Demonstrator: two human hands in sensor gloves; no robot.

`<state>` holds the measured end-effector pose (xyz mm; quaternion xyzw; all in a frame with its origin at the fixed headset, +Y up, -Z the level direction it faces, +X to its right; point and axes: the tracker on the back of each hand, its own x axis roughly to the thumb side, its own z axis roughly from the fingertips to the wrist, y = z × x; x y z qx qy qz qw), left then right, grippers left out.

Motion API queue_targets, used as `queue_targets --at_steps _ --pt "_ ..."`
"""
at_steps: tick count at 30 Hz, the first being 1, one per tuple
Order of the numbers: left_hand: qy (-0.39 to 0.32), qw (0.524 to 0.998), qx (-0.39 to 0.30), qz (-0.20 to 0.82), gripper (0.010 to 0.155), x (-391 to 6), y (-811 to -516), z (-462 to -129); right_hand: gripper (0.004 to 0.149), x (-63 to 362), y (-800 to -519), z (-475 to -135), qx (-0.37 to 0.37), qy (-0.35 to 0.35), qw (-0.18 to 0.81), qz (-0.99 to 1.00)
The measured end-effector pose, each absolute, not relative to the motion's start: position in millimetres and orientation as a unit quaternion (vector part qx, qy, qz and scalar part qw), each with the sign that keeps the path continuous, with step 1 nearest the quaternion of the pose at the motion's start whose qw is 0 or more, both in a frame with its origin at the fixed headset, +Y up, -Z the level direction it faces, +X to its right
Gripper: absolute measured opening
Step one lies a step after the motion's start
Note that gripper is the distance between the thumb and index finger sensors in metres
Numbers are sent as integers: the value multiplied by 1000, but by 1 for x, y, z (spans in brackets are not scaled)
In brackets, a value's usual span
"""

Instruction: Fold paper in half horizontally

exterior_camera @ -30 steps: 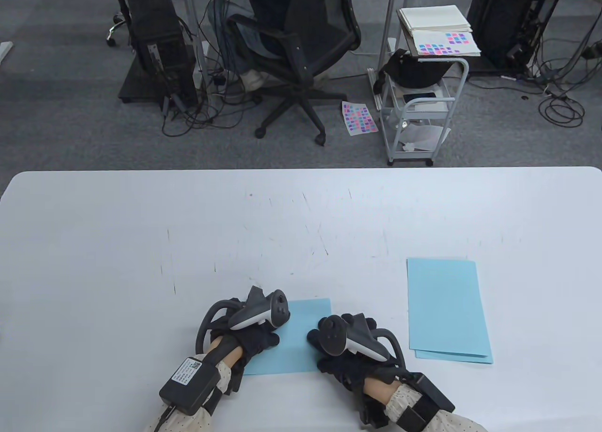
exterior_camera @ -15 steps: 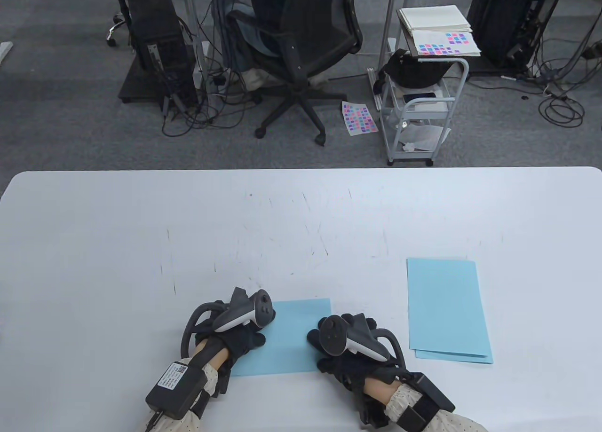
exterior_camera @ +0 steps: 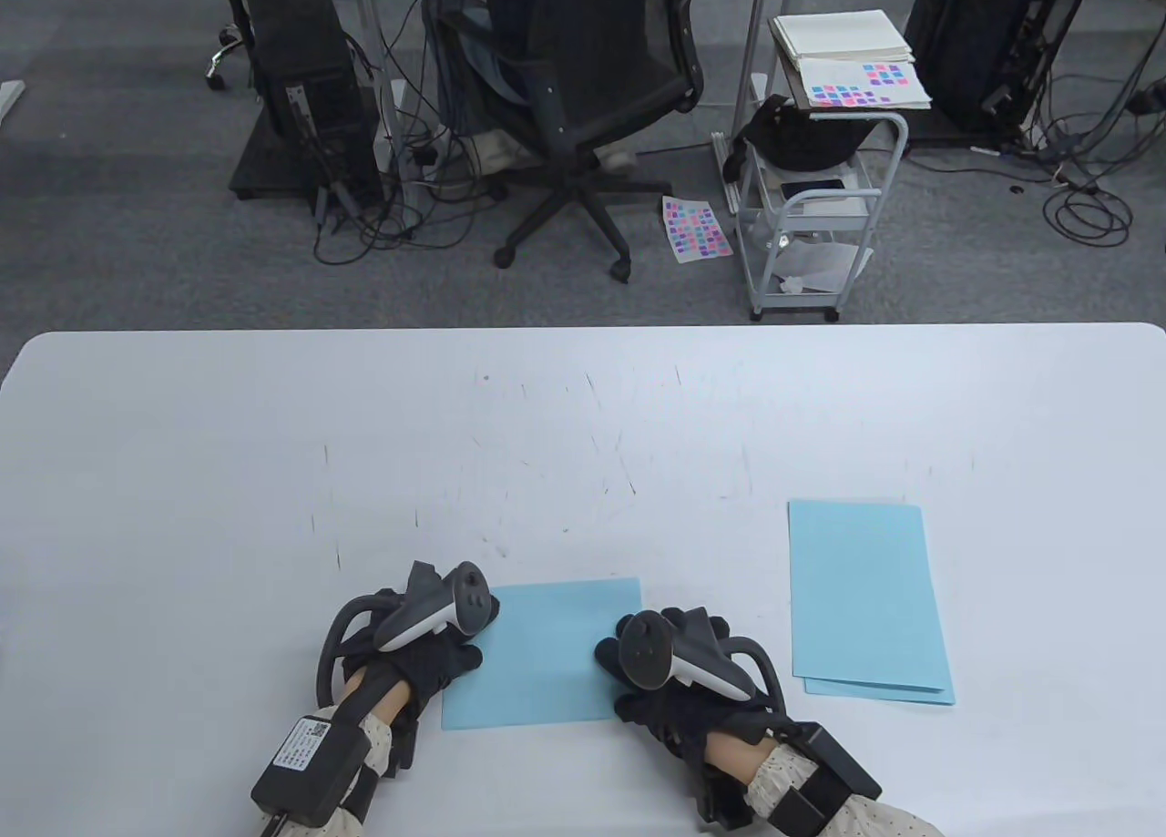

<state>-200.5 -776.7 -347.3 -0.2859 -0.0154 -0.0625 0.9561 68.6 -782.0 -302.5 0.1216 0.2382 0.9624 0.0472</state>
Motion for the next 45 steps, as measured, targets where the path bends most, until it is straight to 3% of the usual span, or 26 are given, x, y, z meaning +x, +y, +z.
queue_targets --at_steps 12,25,36,45 --pt "10 959 -278 -55 64 -216 -775 -345 65 69 -782 -302 122 238 47 962" --pt "-9 989 -149 -19 67 -207 -729 -324 65 69 -782 -303 121 238 53 962" --pt "2 1000 -24 -19 73 -203 -725 -303 65 69 -781 -303 121 237 54 962" --pt "-15 1000 -22 -16 74 -202 -726 -297 64 54 -762 -318 115 219 63 967"
